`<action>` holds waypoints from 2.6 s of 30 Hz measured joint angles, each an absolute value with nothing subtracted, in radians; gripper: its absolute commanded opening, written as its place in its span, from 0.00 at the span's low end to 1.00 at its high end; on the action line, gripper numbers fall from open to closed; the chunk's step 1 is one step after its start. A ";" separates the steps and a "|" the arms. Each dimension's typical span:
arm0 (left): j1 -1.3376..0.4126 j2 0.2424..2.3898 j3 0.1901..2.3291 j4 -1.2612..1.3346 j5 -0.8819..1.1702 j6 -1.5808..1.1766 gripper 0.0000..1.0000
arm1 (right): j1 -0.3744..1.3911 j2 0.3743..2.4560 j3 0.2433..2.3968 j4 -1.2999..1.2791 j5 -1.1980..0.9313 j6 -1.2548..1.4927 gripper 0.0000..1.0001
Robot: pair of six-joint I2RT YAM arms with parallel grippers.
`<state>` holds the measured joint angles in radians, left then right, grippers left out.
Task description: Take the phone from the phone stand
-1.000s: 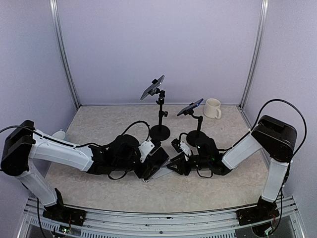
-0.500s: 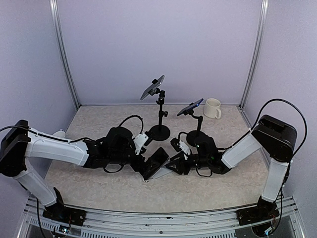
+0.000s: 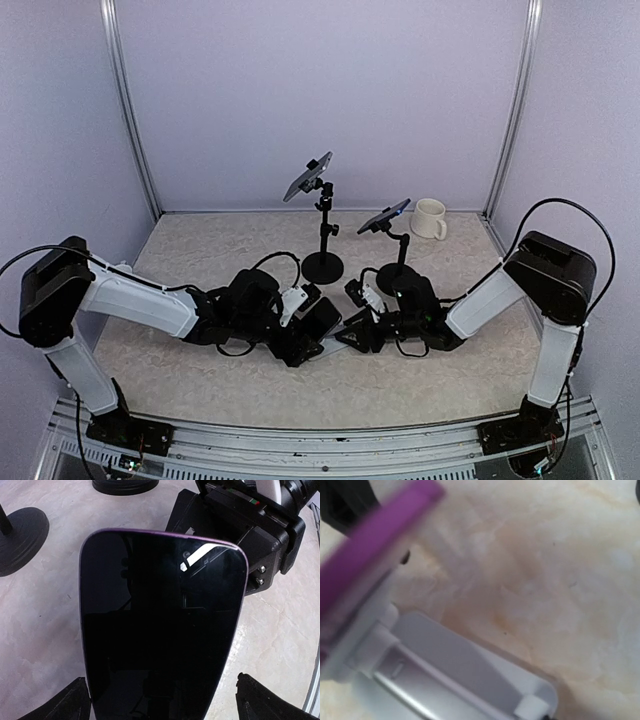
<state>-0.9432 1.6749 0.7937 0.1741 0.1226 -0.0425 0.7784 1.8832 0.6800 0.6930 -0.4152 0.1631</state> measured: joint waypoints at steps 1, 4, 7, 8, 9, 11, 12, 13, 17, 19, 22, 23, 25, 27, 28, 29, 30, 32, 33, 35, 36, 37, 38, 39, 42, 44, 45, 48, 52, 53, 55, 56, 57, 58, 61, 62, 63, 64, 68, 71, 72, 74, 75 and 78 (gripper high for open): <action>-0.943 1.680 0.794 0.175 0.123 -0.041 0.95 | 0.778 1.892 0.684 0.692 -0.414 0.165 0.50; -0.943 1.691 0.794 0.176 0.119 -0.034 0.91 | 0.775 1.910 0.696 0.689 -0.416 0.168 0.49; -0.942 1.692 0.794 0.176 0.107 -0.028 0.85 | 0.775 1.915 0.706 0.685 -0.418 0.170 0.47; -0.942 1.694 0.794 0.177 0.101 -0.026 0.82 | 0.775 1.917 0.708 0.685 -0.418 0.170 0.46; -0.941 1.695 0.794 0.177 0.096 -0.024 0.79 | 0.775 1.918 0.710 0.683 -0.419 0.171 0.46; -0.941 1.696 0.794 0.177 0.090 -0.022 0.72 | 0.774 1.921 0.712 0.683 -0.418 0.172 0.45; -0.942 1.696 0.794 0.177 0.087 -0.020 0.70 | 0.774 1.923 0.713 0.682 -0.417 0.172 0.45; -0.944 1.695 0.794 0.177 0.083 -0.017 0.69 | 0.774 1.927 0.715 0.678 -0.415 0.173 0.45; -0.950 1.695 0.798 0.171 0.071 -0.015 0.65 | 0.774 1.944 0.724 0.669 -0.408 0.170 0.44; -0.951 1.695 0.804 0.161 0.065 -0.016 0.64 | 0.774 1.945 0.727 0.667 -0.406 0.169 0.43; -0.952 1.695 0.810 0.149 0.060 -0.016 0.62 | 0.774 1.948 0.730 0.667 -0.403 0.165 0.42; -0.952 1.695 0.810 0.148 0.058 -0.016 0.62 | 0.774 1.948 0.731 0.665 -0.402 0.164 0.42; -0.953 1.693 0.810 0.147 0.055 -0.016 0.61 | 0.774 1.949 0.735 0.662 -0.399 0.161 0.41; -0.955 1.687 0.811 0.143 0.055 -0.016 0.61 | 0.774 1.951 0.739 0.658 -0.396 0.159 0.41; -0.956 1.682 0.811 0.141 0.056 -0.017 0.61 | 0.774 1.952 0.740 0.658 -0.395 0.158 0.41; -0.957 1.676 0.811 0.140 0.056 -0.017 0.61 | 0.774 1.953 0.742 0.657 -0.392 0.156 0.41; -0.958 1.672 0.815 0.139 0.056 -0.017 0.61 | 0.774 1.953 0.743 0.655 -0.391 0.154 0.41; -0.960 1.666 0.827 0.136 0.056 -0.018 0.58 | 0.774 1.953 0.744 0.653 -0.387 0.151 0.41; -0.960 1.663 0.833 0.137 0.056 -0.018 0.58 | 0.774 1.953 0.744 0.653 -0.385 0.150 0.41; -0.962 1.659 0.846 0.138 0.057 -0.019 0.58 | 0.774 1.953 0.744 0.652 -0.384 0.147 0.41; -0.963 1.657 0.854 0.138 0.056 -0.020 0.57 | 0.774 1.953 0.744 0.652 -0.384 0.146 0.41; -0.963 1.656 0.858 0.139 0.056 -0.021 0.57 | 0.774 1.953 0.744 0.652 -0.384 0.146 0.42; -0.963 1.654 0.861 0.141 0.056 -0.022 0.57 | 0.774 1.953 0.744 0.652 -0.384 0.146 0.42; -0.963 1.650 0.862 0.141 0.056 -0.024 0.57 | 0.774 1.953 0.745 0.651 -0.384 0.146 0.43; -0.960 1.641 0.867 0.136 0.057 -0.037 0.56 | 0.774 1.953 0.745 0.649 -0.386 0.146 0.46; -0.953 1.637 0.879 0.127 0.064 -0.049 0.56 | 0.774 1.951 0.746 0.648 -0.389 0.146 0.48; -0.947 1.634 0.881 0.123 0.064 -0.053 0.56 | 0.774 1.950 0.746 0.645 -0.390 0.146 0.50; -0.903 1.605 0.886 0.095 0.077 -0.080 0.56 | 0.774 1.940 0.755 0.619 -0.389 0.145 0.58; -0.819 1.542 0.884 0.057 0.095 -0.124 0.54 | 0.774 1.921 0.757 0.596 -0.385 0.142 0.70; -0.797 1.525 0.882 0.049 0.097 -0.134 0.54 | 0.774 1.918 0.757 0.594 -0.384 0.140 0.72; -0.756 1.491 0.875 0.025 0.099 -0.159 0.53 | 0.774 1.916 0.756 0.594 -0.384 0.138 0.76; -0.729 1.472 0.868 0.005 0.099 -0.170 0.52 | 0.774 1.915 0.754 0.595 -0.385 0.138 0.76; -0.706 1.458 0.862 -0.012 0.098 -0.184 0.52 | 0.773 1.914 0.749 0.596 -0.385 0.139 0.78; -0.688 1.448 0.855 -0.027 0.097 -0.190 0.52 | 0.774 1.912 0.745 0.596 -0.385 0.139 0.79; -0.611 1.426 0.835 -0.106 0.081 -0.222 0.52 | 0.774 1.901 0.722 0.604 -0.388 0.140 0.81; -0.583 1.426 0.830 -0.133 0.074 -0.232 0.52 | 0.774 1.895 0.715 0.605 -0.389 0.142 0.81; -0.559 1.426 0.824 -0.155 0.068 -0.238 0.52 | 0.774 1.890 0.710 0.607 -0.390 0.143 0.81; -0.528 1.426 0.816 -0.185 0.062 -0.246 0.51 | 0.773 1.882 0.702 0.609 -0.390 0.143 0.82; -0.430 1.430 0.787 -0.279 0.038 -0.273 0.51 | 0.773 1.848 0.668 0.623 -0.393 0.143 0.82; -0.375 1.438 0.772 -0.334 0.027 -0.283 0.51 | 0.773 1.824 0.636 0.646 -0.401 0.145 0.82; -0.361 1.446 0.771 -0.347 0.022 -0.283 0.51 | 0.773 1.817 0.626 0.652 -0.406 0.146 0.82; -0.333 1.465 0.771 -0.365 0.015 -0.283 0.51 | 0.773 1.806 0.614 0.661 -0.412 0.147 0.82; -0.324 1.472 0.771 -0.371 0.014 -0.282 0.51 | 0.773 1.802 0.610 0.665 -0.415 0.147 0.82; -0.298 1.495 0.770 -0.384 0.010 -0.282 0.51 | 0.773 1.796 0.605 0.677 -0.425 0.149 0.82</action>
<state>-0.2981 1.4952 0.7704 -0.3840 0.0101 -0.2821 0.7731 1.7962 0.6048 0.6773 -0.4248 0.1493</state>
